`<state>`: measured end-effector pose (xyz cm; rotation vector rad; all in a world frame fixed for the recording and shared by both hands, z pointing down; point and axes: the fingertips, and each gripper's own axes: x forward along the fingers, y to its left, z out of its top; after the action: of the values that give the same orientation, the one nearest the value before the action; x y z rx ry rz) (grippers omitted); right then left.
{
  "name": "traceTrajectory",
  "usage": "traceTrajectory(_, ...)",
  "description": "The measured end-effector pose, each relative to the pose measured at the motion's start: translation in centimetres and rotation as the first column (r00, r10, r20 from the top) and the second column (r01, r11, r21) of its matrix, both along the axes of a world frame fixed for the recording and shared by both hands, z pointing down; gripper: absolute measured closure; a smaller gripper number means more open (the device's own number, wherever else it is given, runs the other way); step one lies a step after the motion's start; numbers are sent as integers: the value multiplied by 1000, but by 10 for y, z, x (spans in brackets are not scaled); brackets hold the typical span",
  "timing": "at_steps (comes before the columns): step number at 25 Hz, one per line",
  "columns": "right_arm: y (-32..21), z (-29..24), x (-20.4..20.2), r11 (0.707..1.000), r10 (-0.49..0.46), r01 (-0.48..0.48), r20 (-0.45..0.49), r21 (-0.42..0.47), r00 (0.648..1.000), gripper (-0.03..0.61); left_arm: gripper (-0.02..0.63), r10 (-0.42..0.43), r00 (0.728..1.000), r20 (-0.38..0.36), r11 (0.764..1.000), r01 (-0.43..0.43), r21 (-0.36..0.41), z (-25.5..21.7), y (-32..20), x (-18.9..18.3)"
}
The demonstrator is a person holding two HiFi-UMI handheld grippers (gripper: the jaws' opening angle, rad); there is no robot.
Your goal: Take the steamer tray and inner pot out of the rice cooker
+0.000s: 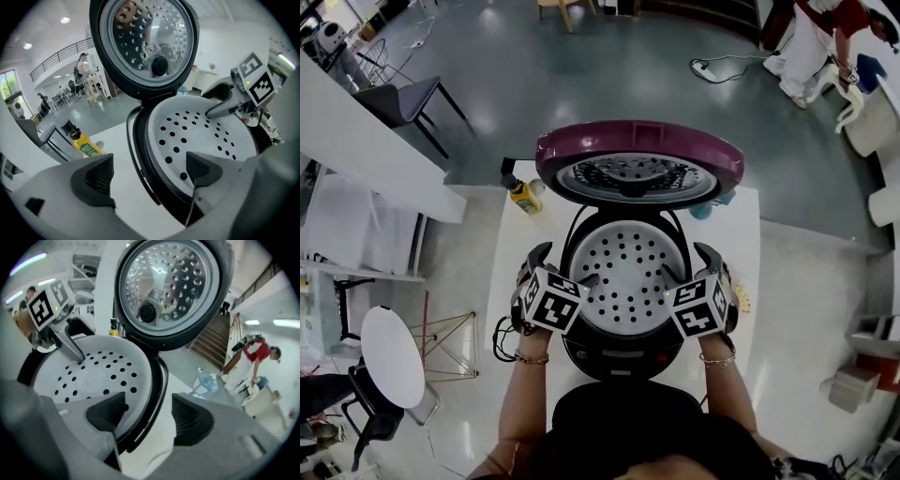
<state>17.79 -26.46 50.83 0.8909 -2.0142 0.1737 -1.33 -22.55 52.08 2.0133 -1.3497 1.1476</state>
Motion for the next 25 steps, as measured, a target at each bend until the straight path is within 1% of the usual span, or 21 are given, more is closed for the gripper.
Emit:
traceTrajectory(2, 3, 2, -3, 999, -6, 7, 34, -43, 999, 338, 138, 18, 1000, -12, 1000, -18, -15, -1, 1, 4)
traceTrajectory(3, 4, 2, -4, 999, -8, 9, 24, -40, 1000, 348, 192, 24, 1000, -19, 1000, -24, -18, -2, 2, 7)
traceTrajectory(4, 5, 2, -4, 1000, -8, 9, 7, -27, 1000, 349, 277, 22, 999, -26, 1000, -23, -15, -4, 2, 8)
traceTrajectory(5, 5, 1, -3, 1000, -7, 7, -9, -12, 1000, 356, 303, 16, 999, -33, 1000, -16, -11, -6, 2, 8)
traceTrajectory(9, 4, -6, -3, 999, -4, 6, -27, 46, 1000, 387, 318, -1, 998, -61, 1000, 1, 9, -13, 1, 8)
traceTrajectory(11, 4, -12, -5, 997, -14, 16, -29, 76, 999, 425, 325, 5, 998, -57, 1000, -4, 27, -19, 0, 8)
traceTrajectory(13, 4, -16, -7, 996, -21, 23, -18, 83, 1000, 465, 325, 22, 999, -37, 999, -20, 38, -24, -1, 9)
traceTrajectory(15, 4, -17, -7, 997, -13, 11, 16, 74, 1000, 479, 325, 37, 999, -24, 999, -36, 38, -25, -1, 10)
traceTrajectory(17, 4, -20, -6, 997, 4, -8, 49, 78, 999, 485, 328, 40, 999, -37, 999, -39, 37, -26, 1, 12)
traceTrajectory(22, 3, -37, -4, 990, 31, -48, 123, 135, 992, 497, 371, 46, 995, -85, 998, -43, 44, -32, 3, 15)
traceTrajectory(25, 4, -47, -1, 984, 73, -106, 218, 142, 973, 510, 407, 50, 994, -102, 998, -47, 33, -31, 5, 18)
